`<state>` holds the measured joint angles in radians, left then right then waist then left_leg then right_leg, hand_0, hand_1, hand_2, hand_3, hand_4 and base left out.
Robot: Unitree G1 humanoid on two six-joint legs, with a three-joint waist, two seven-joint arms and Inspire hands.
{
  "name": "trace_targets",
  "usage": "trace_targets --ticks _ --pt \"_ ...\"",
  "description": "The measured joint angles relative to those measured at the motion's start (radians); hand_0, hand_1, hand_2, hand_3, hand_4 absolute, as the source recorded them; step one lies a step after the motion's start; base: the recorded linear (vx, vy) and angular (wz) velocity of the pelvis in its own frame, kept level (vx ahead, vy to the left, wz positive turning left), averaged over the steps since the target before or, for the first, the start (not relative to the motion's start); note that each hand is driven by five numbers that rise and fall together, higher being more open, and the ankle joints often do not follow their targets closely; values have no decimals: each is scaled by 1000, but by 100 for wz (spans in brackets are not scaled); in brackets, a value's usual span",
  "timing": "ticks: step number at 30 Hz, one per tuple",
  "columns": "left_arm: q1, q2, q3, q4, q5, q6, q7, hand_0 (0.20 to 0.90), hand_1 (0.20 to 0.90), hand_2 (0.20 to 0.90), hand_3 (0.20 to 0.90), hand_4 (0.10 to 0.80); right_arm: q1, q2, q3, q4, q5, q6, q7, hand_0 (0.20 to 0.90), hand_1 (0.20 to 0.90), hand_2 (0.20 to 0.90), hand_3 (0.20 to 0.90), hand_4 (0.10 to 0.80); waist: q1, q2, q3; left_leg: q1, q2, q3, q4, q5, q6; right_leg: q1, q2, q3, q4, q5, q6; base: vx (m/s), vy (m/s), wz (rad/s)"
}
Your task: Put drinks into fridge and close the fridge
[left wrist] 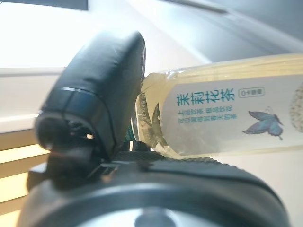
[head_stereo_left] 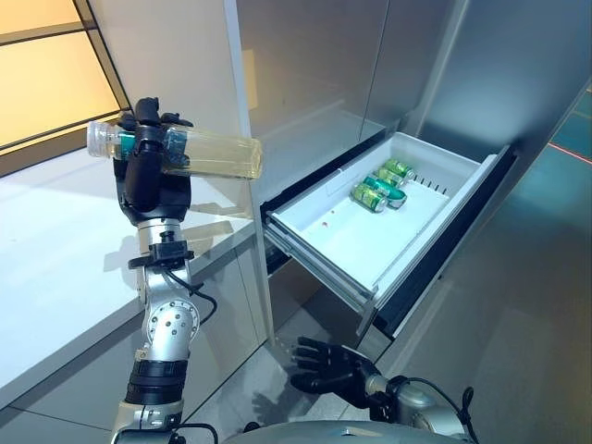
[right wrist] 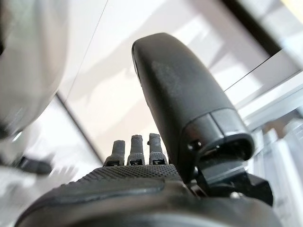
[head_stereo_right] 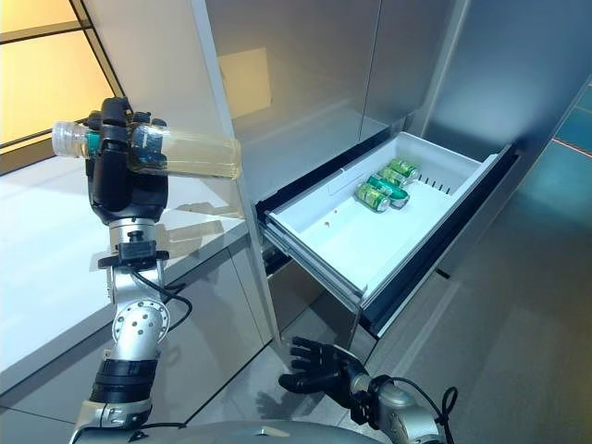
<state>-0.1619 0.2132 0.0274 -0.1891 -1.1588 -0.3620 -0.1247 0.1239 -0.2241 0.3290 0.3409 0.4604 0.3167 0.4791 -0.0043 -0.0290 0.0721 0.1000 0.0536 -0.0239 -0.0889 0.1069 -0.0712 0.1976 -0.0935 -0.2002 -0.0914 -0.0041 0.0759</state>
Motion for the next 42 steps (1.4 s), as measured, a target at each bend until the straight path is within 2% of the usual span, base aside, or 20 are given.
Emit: trace_targets --ticks 6,9,11,14,17,22,26,30,35,42 --pt "28 0 -32 0 -18 12 -54 300 300 300 200 100 -4 6 -3 -114 231 129 26 900 900 900 900 800 -6 -1 10 3 1 16 0 -2 0 -5 -1 16 0 0 0 -35 6 -7" --pt "48 1 -32 0 -20 17 -62 300 300 300 200 100 9 -5 3 -180 253 145 36 900 900 900 900 800 -7 -1 11 5 1 30 0 -5 1 -12 -2 29 0 1 2 -54 27 -15" --pt "52 4 -32 0 -22 20 -62 300 300 300 200 100 20 -50 3 -278 232 139 52 900 900 900 900 800 -9 -1 15 5 1 40 0 -6 2 -17 -3 38 0 4 4 -57 28 -13" --pt "52 35 -32 0 -51 20 -62 300 300 300 200 100 -1 -137 -15 -455 223 86 68 900 900 900 900 800 -19 -6 26 9 0 53 0 -7 3 -20 -5 51 0 9 5 -55 42 -12" --pt "52 56 -32 0 -61 20 -61 300 300 300 200 100 -102 -205 -68 -571 224 44 57 900 900 900 900 800 -27 -7 28 10 -1 71 0 -9 5 -30 -8 68 0 16 6 -44 36 -18" --pt "31 72 -31 -3 -61 41 -48 300 300 300 200 100 -332 -249 -211 -629 194 -87 -38 900 900 900 900 800 -26 -10 29 17 -3 109 0 -12 10 -45 -12 105 0 30 10 -22 5 -21" --pt "25 74 -26 -47 -61 58 -4 300 300 300 200 100 -377 -292 -270 -717 131 -129 -61 900 900 900 900 800 -27 -18 34 18 -3 117 0 -13 11 -49 -13 112 0 33 10 -4 -5 -8" --pt "14 74 -28 -66 -60 78 29 300 300 300 200 100 -377 -326 -265 -734 16 -106 -50 900 900 900 900 800 -27 -29 41 19 -3 120 0 -14 11 -50 -13 114 0 35 11 -4 -8 0" --pt "4 73 -35 -74 -60 76 59 300 300 300 200 100 -391 -415 -206 -731 -116 -50 -51 900 900 900 900 800 -28 -35 44 19 -3 121 0 -13 12 -50 -13 116 0 37 11 0 0 0" --pt "-24 73 -78 -74 -41 56 128 300 300 300 200 100 -532 -428 -102 -703 -217 -9 -50 900 900 900 900 800 -18 -39 46 21 -4 122 0 -12 13 -50 -13 122 0 40 11 0 0 0"
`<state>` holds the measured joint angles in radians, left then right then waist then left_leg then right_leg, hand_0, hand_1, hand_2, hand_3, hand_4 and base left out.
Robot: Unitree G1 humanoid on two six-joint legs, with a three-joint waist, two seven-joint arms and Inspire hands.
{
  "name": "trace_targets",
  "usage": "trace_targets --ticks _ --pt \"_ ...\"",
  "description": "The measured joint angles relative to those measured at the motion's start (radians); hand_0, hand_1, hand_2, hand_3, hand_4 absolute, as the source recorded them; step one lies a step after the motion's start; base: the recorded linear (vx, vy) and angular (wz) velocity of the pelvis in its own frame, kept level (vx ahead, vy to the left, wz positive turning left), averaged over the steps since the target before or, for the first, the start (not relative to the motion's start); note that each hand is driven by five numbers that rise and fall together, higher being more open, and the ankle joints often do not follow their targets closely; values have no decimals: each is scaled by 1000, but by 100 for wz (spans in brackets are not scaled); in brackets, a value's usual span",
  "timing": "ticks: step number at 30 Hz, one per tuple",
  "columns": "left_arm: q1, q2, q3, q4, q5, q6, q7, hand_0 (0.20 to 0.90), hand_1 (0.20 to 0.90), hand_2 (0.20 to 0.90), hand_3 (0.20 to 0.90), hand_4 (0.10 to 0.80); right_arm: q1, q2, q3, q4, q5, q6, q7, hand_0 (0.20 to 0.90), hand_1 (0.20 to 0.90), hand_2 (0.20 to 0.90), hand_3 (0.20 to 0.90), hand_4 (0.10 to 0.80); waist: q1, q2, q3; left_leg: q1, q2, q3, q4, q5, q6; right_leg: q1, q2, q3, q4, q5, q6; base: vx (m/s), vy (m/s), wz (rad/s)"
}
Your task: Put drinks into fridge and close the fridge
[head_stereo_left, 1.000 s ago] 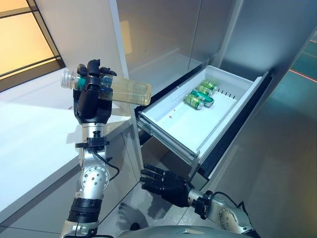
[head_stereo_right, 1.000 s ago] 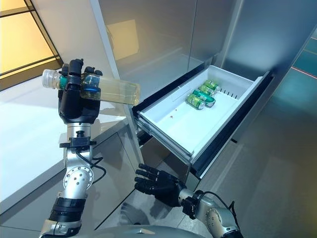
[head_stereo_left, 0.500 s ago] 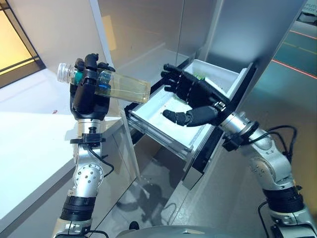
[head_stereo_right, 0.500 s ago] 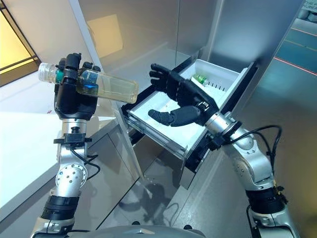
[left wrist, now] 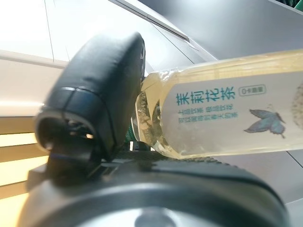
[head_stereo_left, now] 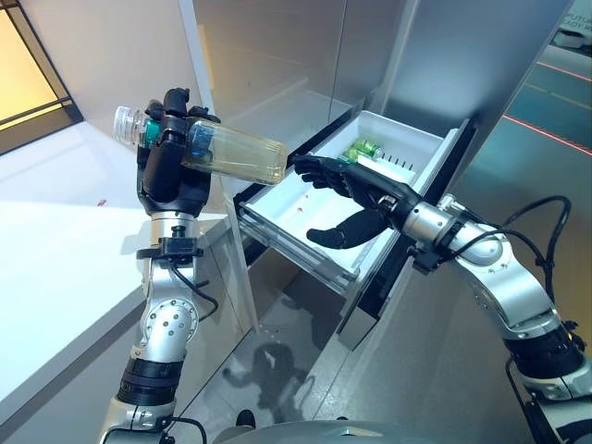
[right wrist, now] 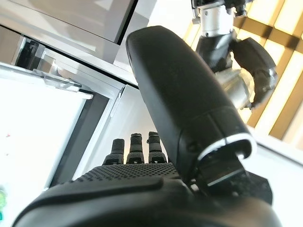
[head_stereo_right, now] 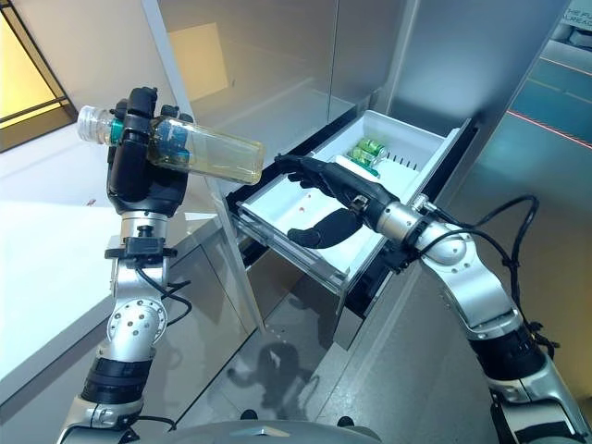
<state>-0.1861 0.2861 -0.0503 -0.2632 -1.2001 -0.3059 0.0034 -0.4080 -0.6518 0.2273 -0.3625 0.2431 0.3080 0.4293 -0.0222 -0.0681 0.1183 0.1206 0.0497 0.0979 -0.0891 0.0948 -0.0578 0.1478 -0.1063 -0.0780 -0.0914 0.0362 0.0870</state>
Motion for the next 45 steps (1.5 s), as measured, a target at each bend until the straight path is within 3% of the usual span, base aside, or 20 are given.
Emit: trace_targets --ticks 12,18,25,32,45 --pt "-21 -22 -38 0 79 -12 76 300 300 300 200 100 -95 25 82 42 -155 87 -8 900 900 900 900 800 15 -10 -1 11 0 16 0 0 1 1 0 13 0 5 0 10 -5 -3" --pt "-27 -31 -44 0 143 -11 99 300 300 300 200 100 -119 84 103 90 -189 155 -68 900 900 900 900 800 19 -11 -2 11 0 17 0 0 1 1 0 13 0 6 0 0 0 0" --pt "-32 -33 -54 0 162 -11 116 300 300 300 200 100 -119 93 103 131 -190 196 -133 900 900 900 900 800 22 -11 -2 11 -1 12 0 0 2 3 -1 14 0 6 0 0 0 0" --pt "-51 -38 -73 2 181 0 147 300 300 300 200 100 -119 123 103 162 -189 198 -197 900 900 900 900 800 21 -11 -2 10 -1 6 0 1 2 4 -1 11 0 6 0 0 0 0" --pt "-64 -73 -99 3 182 -3 165 300 300 300 200 100 -119 127 103 163 -186 198 -201 900 900 900 900 800 21 -11 -2 10 -1 1 0 1 2 7 -1 8 0 6 0 1 -3 0"
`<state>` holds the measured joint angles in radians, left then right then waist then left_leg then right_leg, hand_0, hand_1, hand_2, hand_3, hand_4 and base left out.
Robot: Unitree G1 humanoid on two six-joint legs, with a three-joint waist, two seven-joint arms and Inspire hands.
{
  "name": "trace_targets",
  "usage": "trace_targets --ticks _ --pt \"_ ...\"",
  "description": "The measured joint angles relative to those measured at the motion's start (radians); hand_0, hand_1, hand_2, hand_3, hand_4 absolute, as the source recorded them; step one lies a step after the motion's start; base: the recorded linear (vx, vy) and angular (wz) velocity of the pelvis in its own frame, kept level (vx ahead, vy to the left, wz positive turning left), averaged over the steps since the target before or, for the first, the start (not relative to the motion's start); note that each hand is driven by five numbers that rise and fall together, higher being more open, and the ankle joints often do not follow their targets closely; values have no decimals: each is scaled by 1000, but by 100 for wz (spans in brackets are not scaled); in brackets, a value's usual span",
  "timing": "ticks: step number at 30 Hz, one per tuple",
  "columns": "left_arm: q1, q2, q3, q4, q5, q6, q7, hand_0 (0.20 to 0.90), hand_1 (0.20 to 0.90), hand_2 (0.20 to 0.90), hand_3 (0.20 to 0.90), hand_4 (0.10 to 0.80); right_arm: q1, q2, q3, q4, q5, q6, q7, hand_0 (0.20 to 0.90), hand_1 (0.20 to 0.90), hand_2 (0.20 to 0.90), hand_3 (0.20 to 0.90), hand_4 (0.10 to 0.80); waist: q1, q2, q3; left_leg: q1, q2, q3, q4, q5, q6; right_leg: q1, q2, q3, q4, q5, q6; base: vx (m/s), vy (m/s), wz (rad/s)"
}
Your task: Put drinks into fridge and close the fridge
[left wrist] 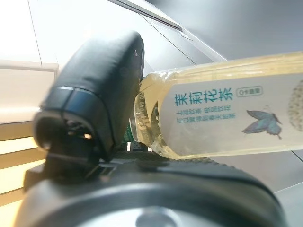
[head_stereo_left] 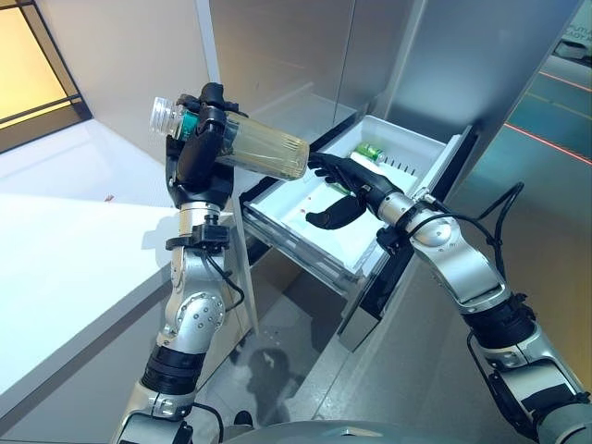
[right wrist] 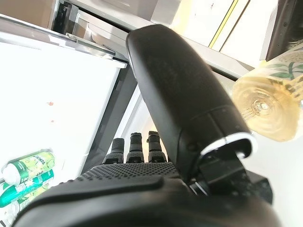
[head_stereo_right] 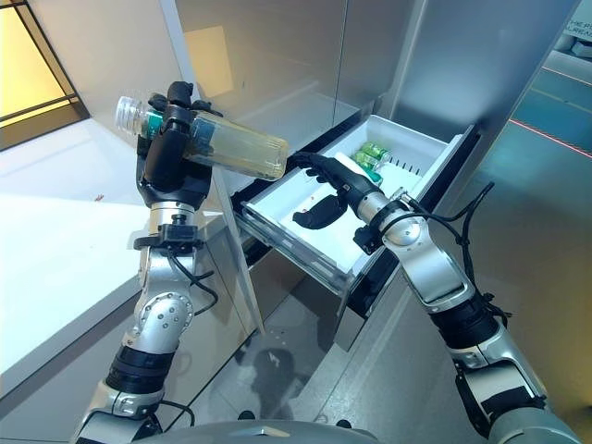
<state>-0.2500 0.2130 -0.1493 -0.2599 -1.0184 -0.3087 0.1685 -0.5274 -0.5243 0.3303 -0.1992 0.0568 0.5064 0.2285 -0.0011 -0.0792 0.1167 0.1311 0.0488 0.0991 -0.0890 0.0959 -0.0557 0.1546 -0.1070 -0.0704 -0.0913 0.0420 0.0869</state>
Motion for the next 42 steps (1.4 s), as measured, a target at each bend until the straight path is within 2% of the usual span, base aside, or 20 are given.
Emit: trace_targets --ticks 5,12,23,30,42 --pt "0 -2 -33 27 14 1 0 300 300 300 200 100 0 4 0 0 0 -3 0 900 900 900 900 800 0 0 0 0 0 0 0 0 0 0 0 0 0 0 0 -6 -41 0" --pt "2 3 -101 112 21 51 -1 300 300 300 200 100 0 22 0 0 22 -6 -3 900 900 900 900 800 -21 0 0 1 1 -1 0 1 0 2 1 0 0 0 0 -10 -53 0" --pt "2 10 -103 110 39 48 -19 300 300 300 200 100 14 20 -4 -2 25 -6 -19 900 900 900 900 800 -50 1 0 -22 4 -18 0 8 -3 -9 4 -19 -1 -1 0 -58 -100 5" --pt "2 23 -103 108 41 48 -19 300 300 300 200 100 17 20 -3 -2 85 -5 -19 900 900 900 900 800 -31 6 4 -25 6 -25 0 11 -4 -9 6 -24 -5 -1 0 -37 -84 3" --pt "2 32 -114 118 94 46 -19 300 300 300 200 100 15 20 10 -2 84 -3 -2 900 900 900 900 800 -24 5 4 -22 12 -13 0 10 -6 -12 11 -18 -6 -1 -1 1 -46 -3"
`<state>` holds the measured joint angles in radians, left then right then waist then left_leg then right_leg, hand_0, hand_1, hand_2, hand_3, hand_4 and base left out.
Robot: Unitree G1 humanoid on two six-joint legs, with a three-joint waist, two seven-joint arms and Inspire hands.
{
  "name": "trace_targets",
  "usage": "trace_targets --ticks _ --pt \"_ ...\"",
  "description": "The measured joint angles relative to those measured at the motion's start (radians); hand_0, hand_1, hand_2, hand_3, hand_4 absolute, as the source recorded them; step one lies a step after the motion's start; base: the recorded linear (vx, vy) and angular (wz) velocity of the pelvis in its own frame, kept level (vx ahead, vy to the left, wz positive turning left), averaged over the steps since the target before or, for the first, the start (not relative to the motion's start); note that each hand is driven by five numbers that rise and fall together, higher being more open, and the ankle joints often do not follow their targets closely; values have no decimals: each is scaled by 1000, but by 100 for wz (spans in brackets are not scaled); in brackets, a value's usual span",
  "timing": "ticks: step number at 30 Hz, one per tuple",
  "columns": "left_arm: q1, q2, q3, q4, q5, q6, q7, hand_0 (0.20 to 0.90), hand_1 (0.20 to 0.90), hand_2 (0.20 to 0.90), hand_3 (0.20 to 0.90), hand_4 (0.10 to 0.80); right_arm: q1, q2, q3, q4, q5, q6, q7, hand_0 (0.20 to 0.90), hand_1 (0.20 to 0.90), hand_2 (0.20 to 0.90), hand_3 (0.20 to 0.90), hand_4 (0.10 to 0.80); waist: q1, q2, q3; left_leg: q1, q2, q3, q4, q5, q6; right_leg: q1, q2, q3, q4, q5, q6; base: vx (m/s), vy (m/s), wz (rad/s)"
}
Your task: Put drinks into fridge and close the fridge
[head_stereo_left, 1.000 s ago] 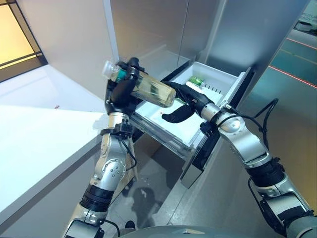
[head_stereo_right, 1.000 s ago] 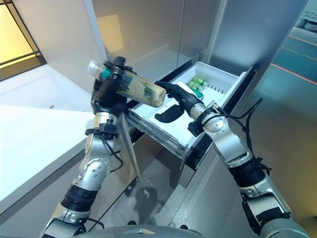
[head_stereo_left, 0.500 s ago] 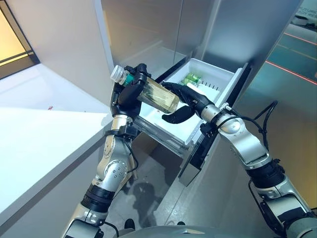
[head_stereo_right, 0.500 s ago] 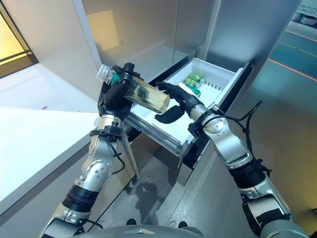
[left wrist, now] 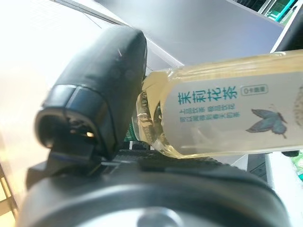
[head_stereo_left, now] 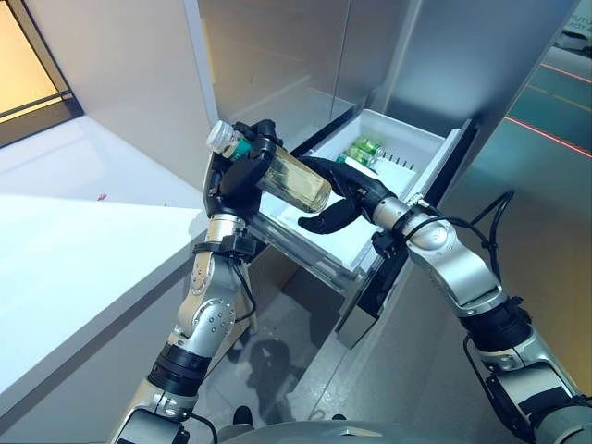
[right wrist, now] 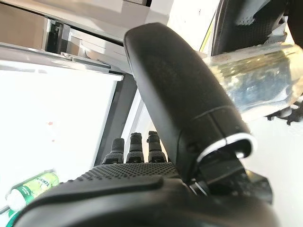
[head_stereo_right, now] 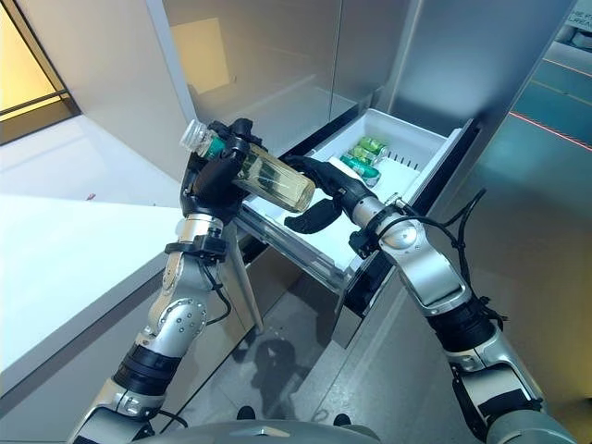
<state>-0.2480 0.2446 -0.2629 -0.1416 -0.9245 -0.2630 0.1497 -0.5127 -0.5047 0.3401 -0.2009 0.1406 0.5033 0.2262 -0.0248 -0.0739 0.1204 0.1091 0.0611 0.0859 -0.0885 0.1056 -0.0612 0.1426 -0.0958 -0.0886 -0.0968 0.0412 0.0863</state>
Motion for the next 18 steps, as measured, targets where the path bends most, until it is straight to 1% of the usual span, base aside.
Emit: trace_targets --ticks 4,8,12,17,18 --pt "0 5 -24 28 34 -1 0 300 300 300 200 100 -10 1 40 3 -2 0 6 900 900 900 900 800 0 0 0 2 8 4 0 1 -4 -2 7 3 0 0 0 7 -10 -3" --pt "0 4 -33 54 42 -1 0 300 300 300 200 100 -14 1 49 11 -4 0 6 900 900 900 900 800 1 0 0 2 9 12 0 1 -4 -7 7 12 0 3 -4 13 -4 -6" --pt "0 4 -59 94 43 -1 0 300 300 300 200 100 -22 12 53 11 -4 -1 6 900 900 900 900 800 2 -2 1 5 9 20 0 1 -4 -8 8 19 0 5 -7 8 6 -6" --pt "0 4 -65 96 54 -1 0 300 300 300 200 100 -32 13 60 11 -1 -1 6 900 900 900 900 800 2 -5 4 5 10 22 0 1 -4 -9 9 20 0 6 -8 1 1 -1" --pt "0 4 -65 96 58 -1 0 300 300 300 200 100 -33 13 60 11 -1 -1 6 811 811 811 796 696 2 -5 4 5 10 22 0 1 -4 -9 9 20 0 6 -8 0 0 0"
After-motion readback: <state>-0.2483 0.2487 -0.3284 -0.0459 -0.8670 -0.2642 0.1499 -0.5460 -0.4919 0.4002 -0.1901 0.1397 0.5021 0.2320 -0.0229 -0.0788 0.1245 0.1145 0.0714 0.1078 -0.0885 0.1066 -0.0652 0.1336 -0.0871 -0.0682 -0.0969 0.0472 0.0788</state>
